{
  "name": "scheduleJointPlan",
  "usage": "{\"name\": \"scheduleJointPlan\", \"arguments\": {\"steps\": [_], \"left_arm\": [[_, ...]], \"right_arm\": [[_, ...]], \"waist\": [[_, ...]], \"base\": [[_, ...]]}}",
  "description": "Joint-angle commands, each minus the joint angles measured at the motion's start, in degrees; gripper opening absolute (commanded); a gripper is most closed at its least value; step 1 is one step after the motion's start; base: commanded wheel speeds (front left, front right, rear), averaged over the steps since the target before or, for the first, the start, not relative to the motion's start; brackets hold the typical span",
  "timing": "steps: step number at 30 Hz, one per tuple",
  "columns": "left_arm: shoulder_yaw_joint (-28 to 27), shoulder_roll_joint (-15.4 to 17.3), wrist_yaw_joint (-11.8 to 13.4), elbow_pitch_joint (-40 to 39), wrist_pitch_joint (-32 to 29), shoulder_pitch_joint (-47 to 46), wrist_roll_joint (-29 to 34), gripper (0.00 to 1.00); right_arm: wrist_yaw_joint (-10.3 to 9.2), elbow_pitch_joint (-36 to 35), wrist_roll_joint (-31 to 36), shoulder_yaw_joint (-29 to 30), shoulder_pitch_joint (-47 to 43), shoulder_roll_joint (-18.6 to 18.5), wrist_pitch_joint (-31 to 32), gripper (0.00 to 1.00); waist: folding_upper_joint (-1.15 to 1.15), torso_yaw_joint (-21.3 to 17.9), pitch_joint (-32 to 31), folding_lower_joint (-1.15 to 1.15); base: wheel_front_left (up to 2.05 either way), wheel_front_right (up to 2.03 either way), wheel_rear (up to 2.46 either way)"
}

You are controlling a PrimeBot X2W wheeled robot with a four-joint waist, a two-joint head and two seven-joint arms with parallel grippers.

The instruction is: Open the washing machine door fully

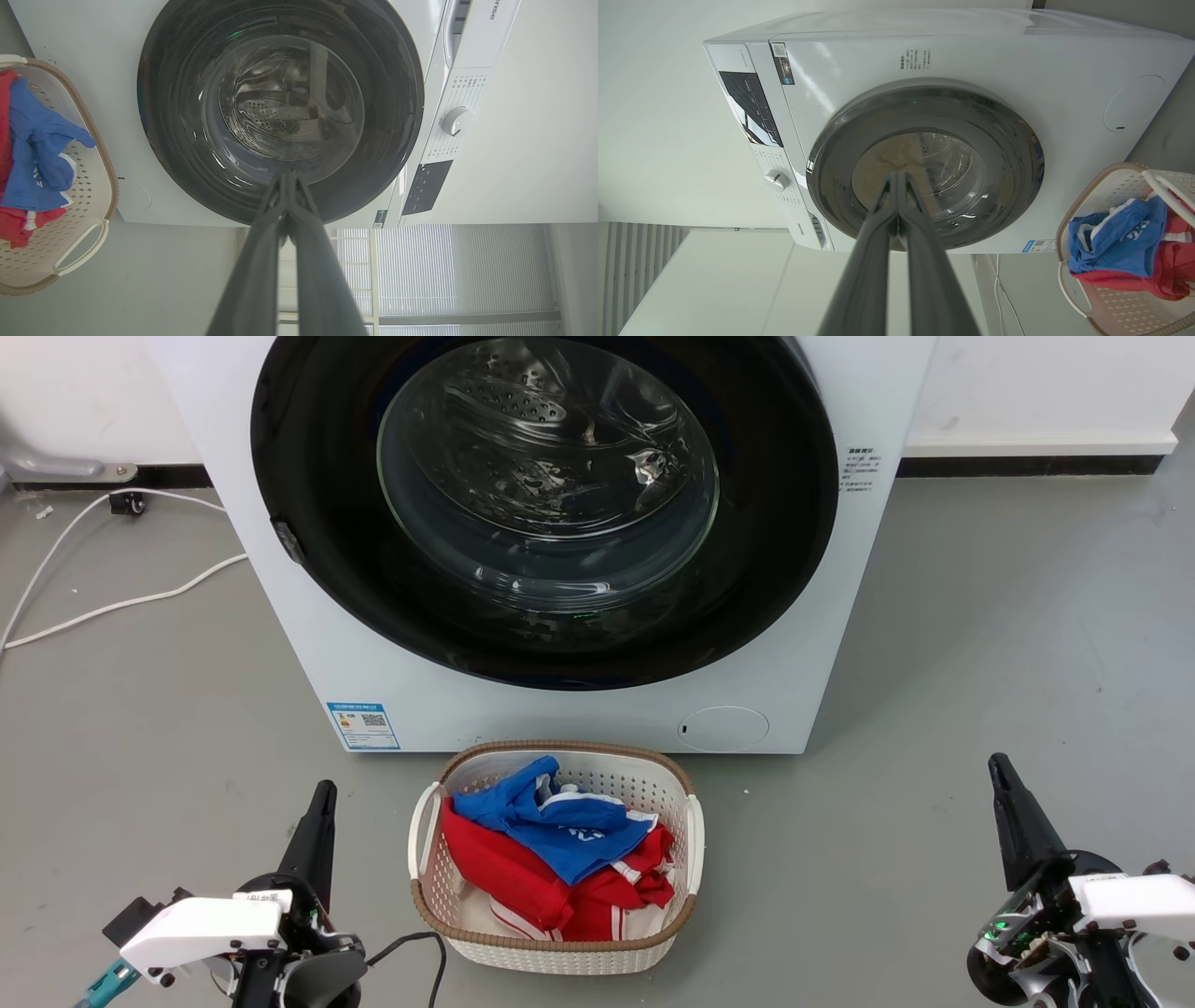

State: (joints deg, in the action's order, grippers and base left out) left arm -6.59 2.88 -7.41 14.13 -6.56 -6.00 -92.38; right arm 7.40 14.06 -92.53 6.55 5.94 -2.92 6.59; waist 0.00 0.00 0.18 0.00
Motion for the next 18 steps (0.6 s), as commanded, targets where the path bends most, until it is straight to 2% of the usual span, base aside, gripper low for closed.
{"name": "scheduleJointPlan", "arguments": {"steps": [1,3,4,18], "left_arm": [[-0.1,0.0,-0.3,-0.2,-0.1,-0.4,-0.1,0.0],[-0.1,0.0,-0.3,-0.2,-0.1,-0.4,-0.1,0.0],[0.0,0.0,0.0,0.2,0.0,0.1,0.0,1.0],[3.7,-0.1,0.1,-1.1,3.5,1.0,2.7,1.0]], "right_arm": [[0.17,0.0,0.4,0.1,0.7,0.3,0.1,0.0],[0.17,0.0,0.4,0.1,0.7,0.3,0.1,0.0],[0.0,0.1,0.0,0.0,-0.1,0.0,0.0,1.0],[0.01,-1.4,2.3,-2.4,-1.8,-0.3,-3.3,1.0]], "waist": [[0.0,0.0,0.0,0.0],[0.0,0.0,0.0,0.0],[0.0,0.0,0.0,0.0],[0.0,0.0,0.0,0.0]], "base": [[0.0,0.0,0.0],[0.0,0.0,0.0],[0.0,0.0,0.0],[0.0,0.0,0.0]]}}
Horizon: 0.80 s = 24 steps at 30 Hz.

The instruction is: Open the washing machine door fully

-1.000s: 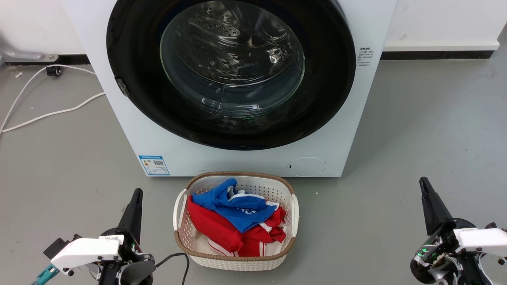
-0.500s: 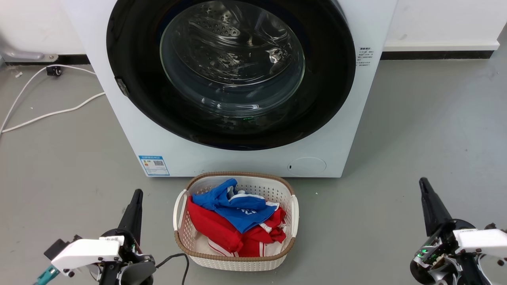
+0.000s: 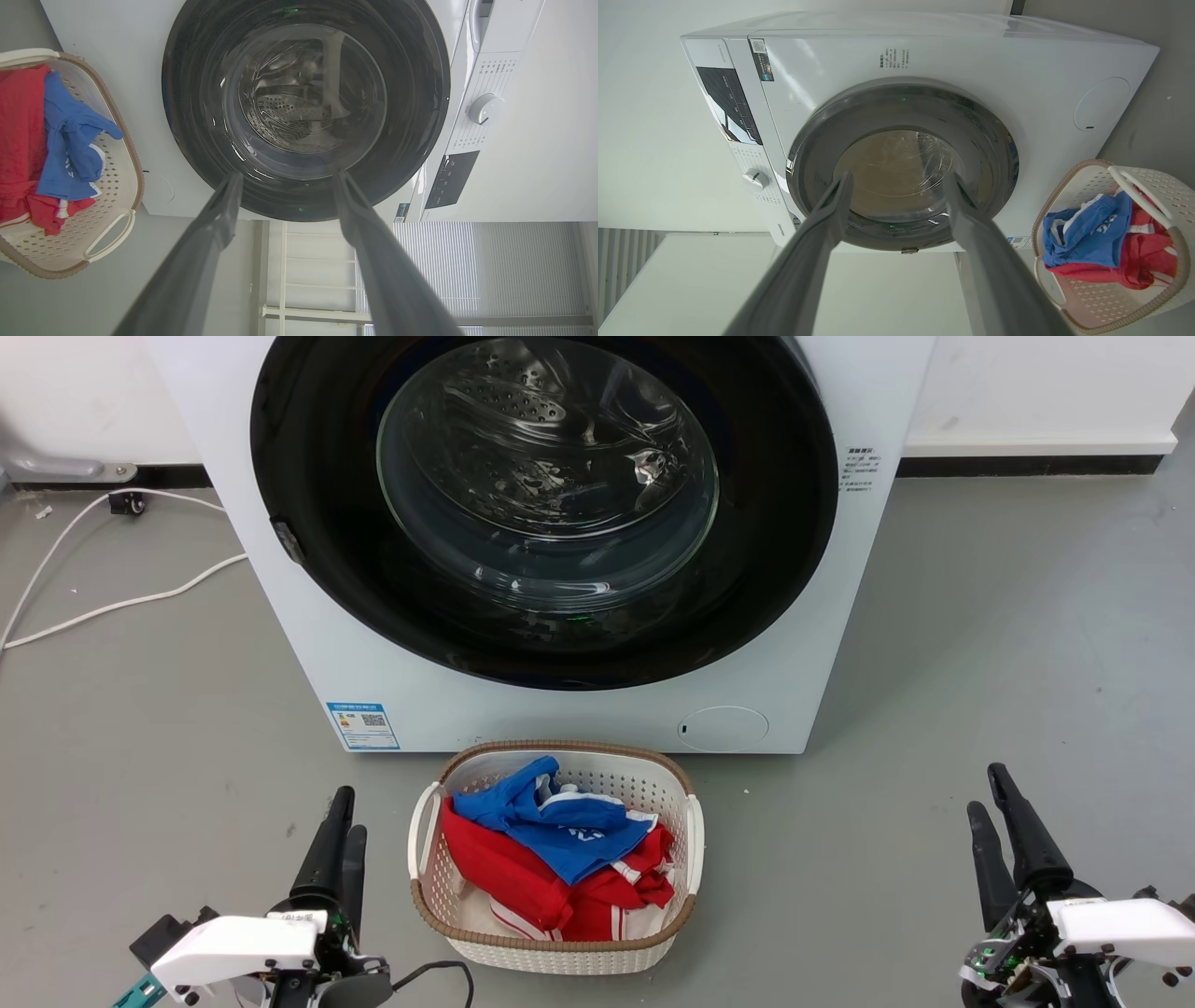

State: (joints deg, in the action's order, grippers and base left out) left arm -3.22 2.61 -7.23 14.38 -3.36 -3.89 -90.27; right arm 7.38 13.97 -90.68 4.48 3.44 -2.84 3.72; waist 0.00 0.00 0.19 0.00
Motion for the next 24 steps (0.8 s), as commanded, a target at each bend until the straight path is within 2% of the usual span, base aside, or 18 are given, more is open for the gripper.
{"name": "scheduleJointPlan", "arguments": {"steps": [1,3,10,24], "left_arm": [[0.5,0.2,-0.1,-1.5,0.6,-1.1,1.2,1.0],[0.7,0.2,-0.1,-1.8,0.9,-1.1,1.7,1.0],[2.0,0.2,-0.2,-4.1,2.9,-1.1,10.5,1.0],[3.4,0.3,-0.2,-6.7,5.8,-1.0,30.3,1.0]], "right_arm": [[0.03,-1.5,0.9,-0.5,0.7,-0.5,-0.7,1.0],[0.03,-1.7,1.4,-0.7,0.7,-0.5,-1.0,1.0],[0.04,-2.6,8.8,-2.6,0.6,-1.7,-3.2,1.0],[0.06,-4.7,29.1,-2.9,1.0,-1.9,-5.3,1.0]], "waist": [[0.0,0.0,0.0,0.0],[0.0,0.0,0.0,0.0],[0.0,0.1,0.0,0.0],[0.0,0.1,0.0,0.0]], "base": [[0.0,0.0,0.0],[0.0,0.0,0.0],[0.0,0.0,0.0],[0.0,0.0,0.0]]}}
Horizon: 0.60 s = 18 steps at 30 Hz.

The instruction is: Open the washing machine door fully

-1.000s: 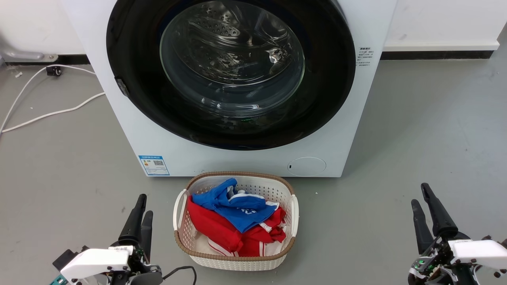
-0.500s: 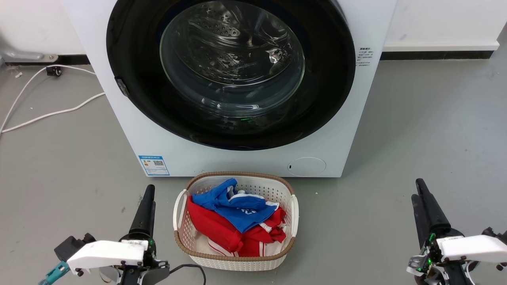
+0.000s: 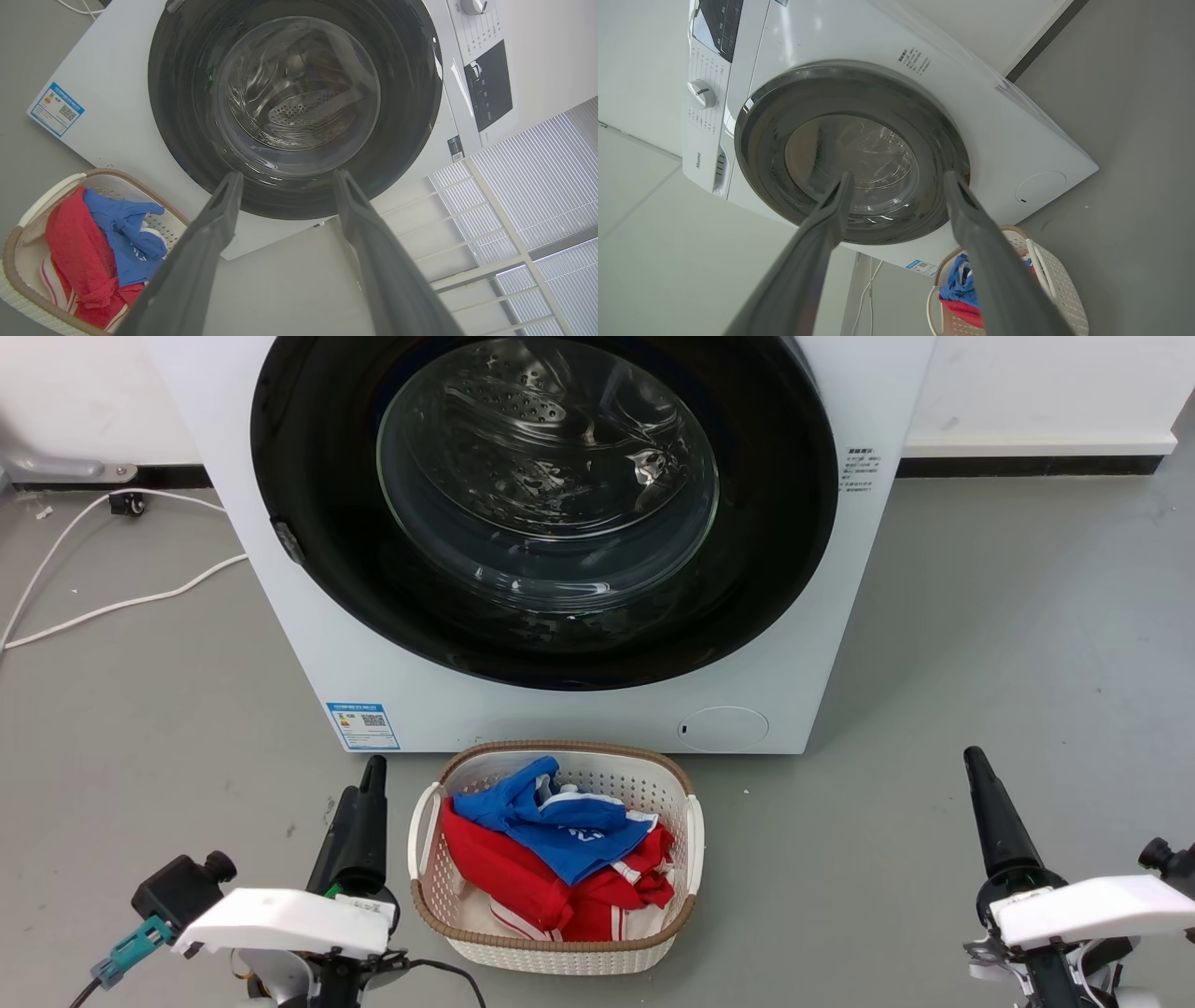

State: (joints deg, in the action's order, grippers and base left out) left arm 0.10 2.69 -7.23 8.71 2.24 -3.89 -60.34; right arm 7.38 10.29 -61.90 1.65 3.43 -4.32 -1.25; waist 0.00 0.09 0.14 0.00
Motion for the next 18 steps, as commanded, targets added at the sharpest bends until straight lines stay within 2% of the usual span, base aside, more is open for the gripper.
{"name": "scheduleJointPlan", "arguments": {"steps": [1,10,18], "left_arm": [[0.3,0.2,-0.1,-1.0,0.4,-1.0,1.9,1.0],[1.9,0.6,0.4,-2.1,2.2,-1.5,13.5,1.0],[3.6,1.3,1.7,-2.7,3.7,-1.4,21.6,1.0]], "right_arm": [[0.06,-1.2,1.8,-0.1,1.0,-0.4,-0.4,1.0],[0.08,-2.5,14.6,-0.3,1.1,-0.5,-0.1,1.0],[0.09,-3.5,23.0,-0.2,0.6,0.0,0.1,1.0]], "waist": [[0.0,0.0,0.0,0.0],[0.0,0.1,0.0,0.0],[0.0,0.2,-0.1,0.0]], "base": [[0.0,0.0,0.0],[0.0,0.0,0.0],[0.0,0.0,0.0]]}}
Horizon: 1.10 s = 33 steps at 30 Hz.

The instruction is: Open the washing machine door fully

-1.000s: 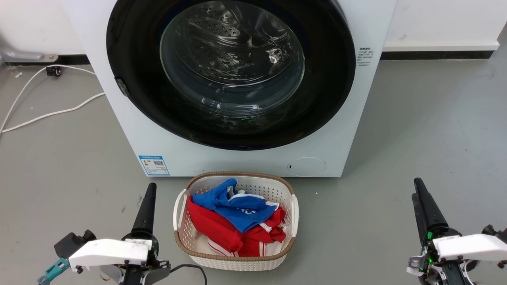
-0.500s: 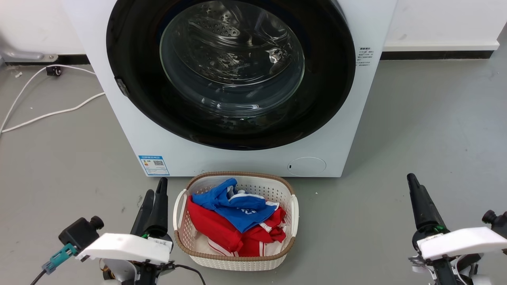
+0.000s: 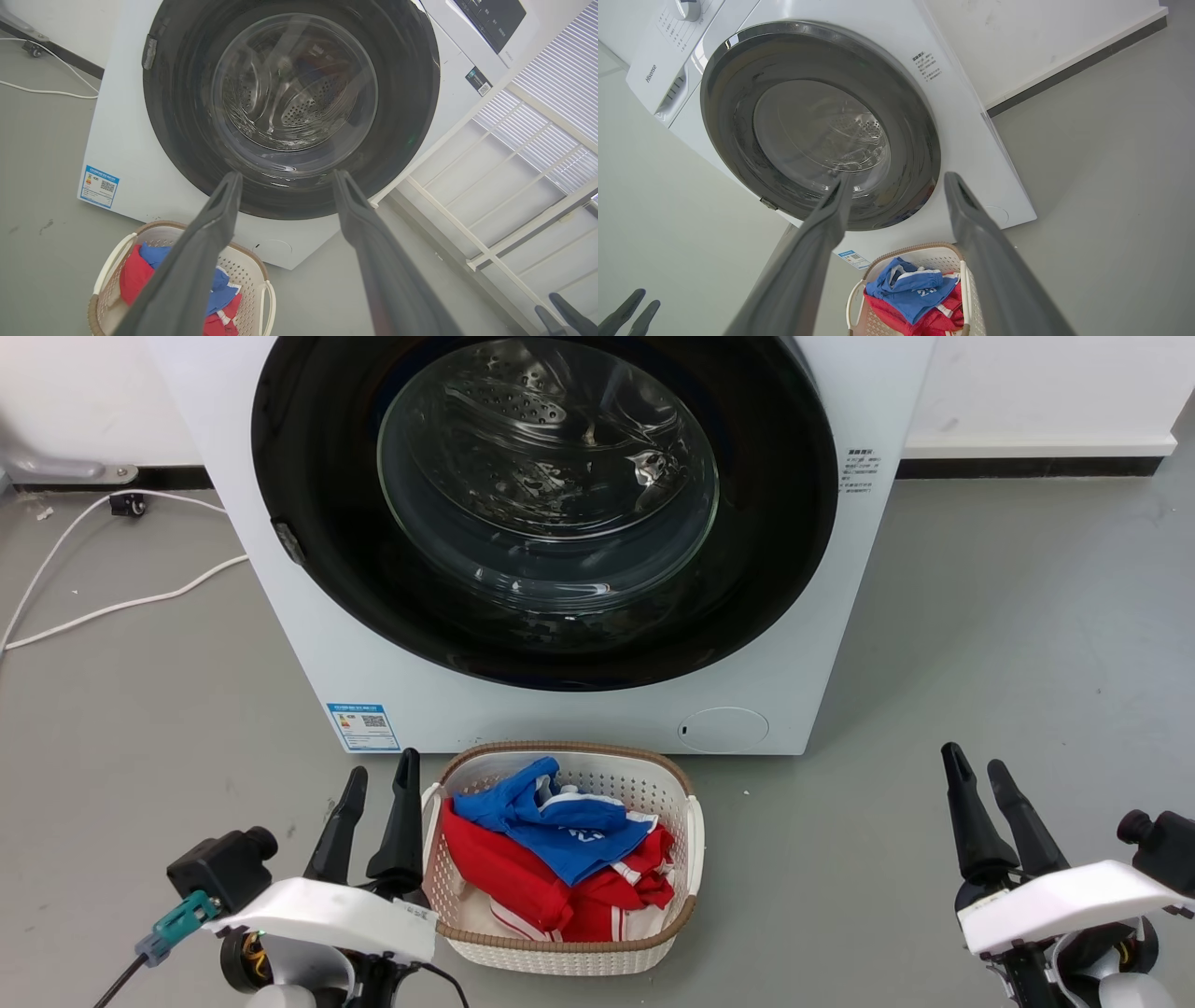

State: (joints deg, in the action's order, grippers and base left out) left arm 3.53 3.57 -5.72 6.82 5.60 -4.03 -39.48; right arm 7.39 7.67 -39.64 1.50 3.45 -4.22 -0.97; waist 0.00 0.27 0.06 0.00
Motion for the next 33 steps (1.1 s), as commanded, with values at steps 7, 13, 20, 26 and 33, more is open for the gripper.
{"name": "scheduleJointPlan", "arguments": {"steps": [7,13,20,26,33], "left_arm": [[1.8,1.2,1.3,-0.4,1.5,-1.6,6.8,1.0],[3.0,2.1,2.6,0.2,2.5,-1.9,11.5,1.0],[4.4,3.0,4.1,0.5,3.5,-2.5,16.1,1.0],[5.4,3.7,4.9,1.0,4.4,-2.6,19.1,1.0],[6.0,4.2,5.6,1.7,5.3,-2.6,22.1,1.0]], "right_arm": [[0.09,-1.9,7.2,-0.3,0.1,-0.1,0.0,1.0],[0.1,-2.7,12.1,-0.4,-0.2,-0.1,-0.2,1.0],[0.11,-3.4,16.4,-0.1,-0.9,0.1,0.1,1.0],[0.12,-3.7,19.8,0.3,-1.3,0.2,0.1,1.0],[0.12,-4.1,24.3,-0.1,-1.7,-0.1,0.0,1.0]], "waist": [[0.0,0.1,0.0,0.0],[0.0,0.1,0.0,0.0],[0.0,0.0,0.0,0.0],[0.0,-0.1,0.1,0.0],[0.0,-0.2,0.0,0.0]], "base": [[0.0,0.0,0.0],[0.0,0.0,0.0],[0.0,0.0,0.0],[0.0,0.0,0.0],[0.0,0.0,0.0]]}}
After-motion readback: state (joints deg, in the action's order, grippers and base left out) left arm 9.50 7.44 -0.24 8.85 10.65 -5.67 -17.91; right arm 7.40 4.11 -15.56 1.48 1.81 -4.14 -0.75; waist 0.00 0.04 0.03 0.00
